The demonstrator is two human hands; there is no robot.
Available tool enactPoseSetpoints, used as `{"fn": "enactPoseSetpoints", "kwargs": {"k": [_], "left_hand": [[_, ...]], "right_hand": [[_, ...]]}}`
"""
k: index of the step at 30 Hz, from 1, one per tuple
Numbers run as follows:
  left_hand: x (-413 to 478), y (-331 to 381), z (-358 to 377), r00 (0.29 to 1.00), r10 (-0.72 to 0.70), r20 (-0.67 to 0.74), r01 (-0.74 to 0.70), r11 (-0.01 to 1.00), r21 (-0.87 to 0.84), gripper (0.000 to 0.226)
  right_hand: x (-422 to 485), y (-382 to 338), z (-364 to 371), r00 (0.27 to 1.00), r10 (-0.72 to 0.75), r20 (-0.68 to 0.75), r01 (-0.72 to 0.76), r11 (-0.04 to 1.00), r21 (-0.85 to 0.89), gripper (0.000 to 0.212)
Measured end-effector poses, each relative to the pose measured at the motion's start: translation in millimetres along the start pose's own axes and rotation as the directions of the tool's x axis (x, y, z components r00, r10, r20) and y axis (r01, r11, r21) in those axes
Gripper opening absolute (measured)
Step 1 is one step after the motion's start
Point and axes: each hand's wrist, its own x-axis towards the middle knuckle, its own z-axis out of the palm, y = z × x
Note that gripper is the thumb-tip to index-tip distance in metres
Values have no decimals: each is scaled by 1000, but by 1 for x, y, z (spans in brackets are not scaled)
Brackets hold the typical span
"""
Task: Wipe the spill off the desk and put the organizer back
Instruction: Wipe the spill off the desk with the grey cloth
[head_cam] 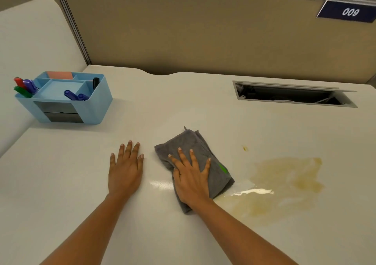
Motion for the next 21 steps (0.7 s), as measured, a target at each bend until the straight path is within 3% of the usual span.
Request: {"fn": "enactPoseSetpoints", "kwargs": {"k": [8,21], "left_hand": [[-39,-4,-1,997,-79,3,79,997,-1,52],[-91,27,12,983,-182,-23,182,983,-8,55]], "right_hand": [[-6,20,-22,967,-241,87,249,964,-92,46],[-29,20,2,951,-281,126,296,948,-118,55]]}}
